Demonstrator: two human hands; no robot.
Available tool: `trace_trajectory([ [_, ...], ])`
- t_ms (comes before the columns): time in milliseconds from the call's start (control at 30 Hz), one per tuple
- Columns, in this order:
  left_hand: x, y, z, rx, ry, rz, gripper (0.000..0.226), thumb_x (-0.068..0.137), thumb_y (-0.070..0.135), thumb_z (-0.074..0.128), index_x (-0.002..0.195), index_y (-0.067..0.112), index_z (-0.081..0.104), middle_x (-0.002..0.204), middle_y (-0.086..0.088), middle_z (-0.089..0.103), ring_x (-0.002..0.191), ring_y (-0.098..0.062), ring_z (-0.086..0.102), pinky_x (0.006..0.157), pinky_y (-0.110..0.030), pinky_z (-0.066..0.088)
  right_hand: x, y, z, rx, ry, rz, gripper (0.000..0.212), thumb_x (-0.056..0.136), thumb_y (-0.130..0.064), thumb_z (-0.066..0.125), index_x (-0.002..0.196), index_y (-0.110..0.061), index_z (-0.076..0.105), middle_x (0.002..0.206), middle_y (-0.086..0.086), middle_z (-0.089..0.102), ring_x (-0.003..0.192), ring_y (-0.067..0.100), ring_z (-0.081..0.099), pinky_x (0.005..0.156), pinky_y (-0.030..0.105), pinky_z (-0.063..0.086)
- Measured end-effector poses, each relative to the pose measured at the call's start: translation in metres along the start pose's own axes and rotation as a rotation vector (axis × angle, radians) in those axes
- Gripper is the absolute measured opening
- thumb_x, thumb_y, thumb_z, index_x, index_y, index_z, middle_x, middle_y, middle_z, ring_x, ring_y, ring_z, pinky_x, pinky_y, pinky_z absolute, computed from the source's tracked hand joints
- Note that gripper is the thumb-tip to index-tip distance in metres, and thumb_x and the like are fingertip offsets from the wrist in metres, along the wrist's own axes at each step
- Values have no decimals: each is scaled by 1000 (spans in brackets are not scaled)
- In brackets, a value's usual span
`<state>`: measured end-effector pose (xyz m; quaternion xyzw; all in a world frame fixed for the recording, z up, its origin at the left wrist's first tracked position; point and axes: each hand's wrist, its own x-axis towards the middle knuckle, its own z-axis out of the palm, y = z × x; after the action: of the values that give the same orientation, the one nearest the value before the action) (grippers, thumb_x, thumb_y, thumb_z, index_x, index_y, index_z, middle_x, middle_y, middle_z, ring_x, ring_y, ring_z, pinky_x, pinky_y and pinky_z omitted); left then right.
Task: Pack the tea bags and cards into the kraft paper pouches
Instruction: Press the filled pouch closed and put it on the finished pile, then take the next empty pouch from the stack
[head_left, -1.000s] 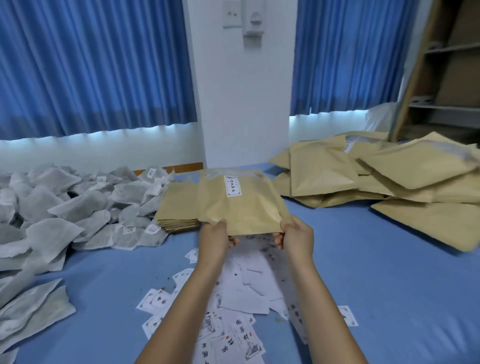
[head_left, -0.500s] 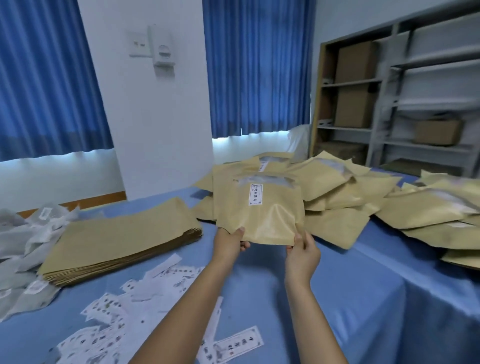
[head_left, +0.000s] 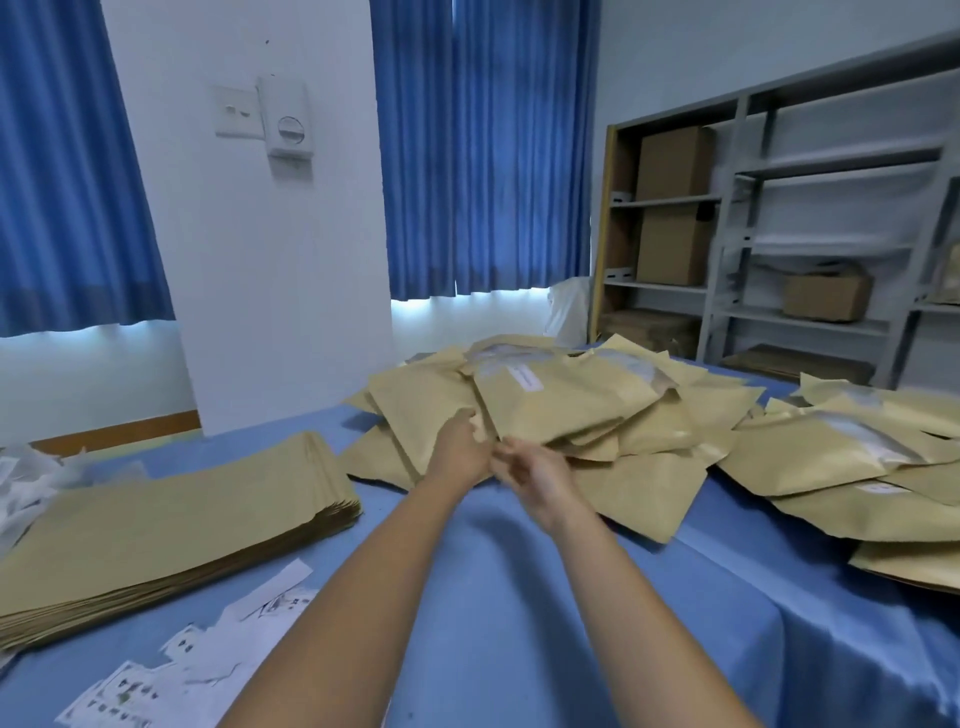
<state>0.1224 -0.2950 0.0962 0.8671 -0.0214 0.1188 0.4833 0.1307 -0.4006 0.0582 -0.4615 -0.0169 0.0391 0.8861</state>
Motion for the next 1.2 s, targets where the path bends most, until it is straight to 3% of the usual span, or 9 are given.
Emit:
trace_trajectory([
  [100,-10,-62,-38,546,228,-9,44,87,20,59,129,11,46,126,-12,50,112,-28,51,92,-36,43,-7,41,5,-44,-18,118,25,97,4,39,120,8,48,102,19,65,91,30,65,84,31,51],
  [200,-28,-113,-85,1044,184,-238,59,87,45,59,132,14,37,130,-11,46,123,-24,40,95,-33,36,-13,63,16,-69,4,171,29,98,2,40,125,11,45,108,21,62,97,35,63,83,32,51],
  [300,-45,-157,-118,1124,47,-354,68,89,46,57,139,11,26,133,-8,47,124,-22,44,96,-33,36,-18,78,27,-107,9,207,29,99,-1,42,124,14,48,119,27,59,104,38,61,81,31,53],
  [467,-71,-177,-138,1318,74,-174,26,96,28,46,119,15,48,113,2,63,107,-18,60,85,-25,39,-27,108,52,-147,-29,282,23,99,-2,44,117,11,50,124,28,57,97,34,62,89,34,50],
  [667,-94,-178,-152,1047,281,-129,44,86,-6,45,125,13,53,108,-7,66,95,-28,65,77,-32,49,-43,140,70,-142,-50,362,32,99,-3,44,126,14,48,121,26,59,101,32,62,89,33,50],
  [767,-118,-178,-168,677,484,109,59,73,-20,50,126,4,60,114,-16,66,96,-35,66,80,-38,51,-58,149,104,-51,-194,393,29,100,-20,49,114,5,54,123,25,61,102,32,65,88,35,53],
  [900,-162,-196,-202,528,373,469,45,70,-15,53,112,-4,67,116,-20,64,112,-35,58,96,-49,45,-75,165,159,104,-352,459,32,100,-30,46,121,-7,53,115,19,65,99,32,65,88,43,52],
  [1067,-200,-221,-238,467,262,302,31,91,-5,52,119,-2,63,130,1,51,127,-5,46,107,-5,24,-94,204,202,54,-273,407,29,102,-1,35,128,2,48,113,15,63,95,26,63,75,33,54],
  [1200,-205,-233,-236,438,243,201,41,86,22,70,125,15,62,136,15,46,126,2,42,105,-8,28,-113,232,210,136,-304,478,26,103,-3,35,116,9,53,98,20,67,85,27,68,62,30,58],
])
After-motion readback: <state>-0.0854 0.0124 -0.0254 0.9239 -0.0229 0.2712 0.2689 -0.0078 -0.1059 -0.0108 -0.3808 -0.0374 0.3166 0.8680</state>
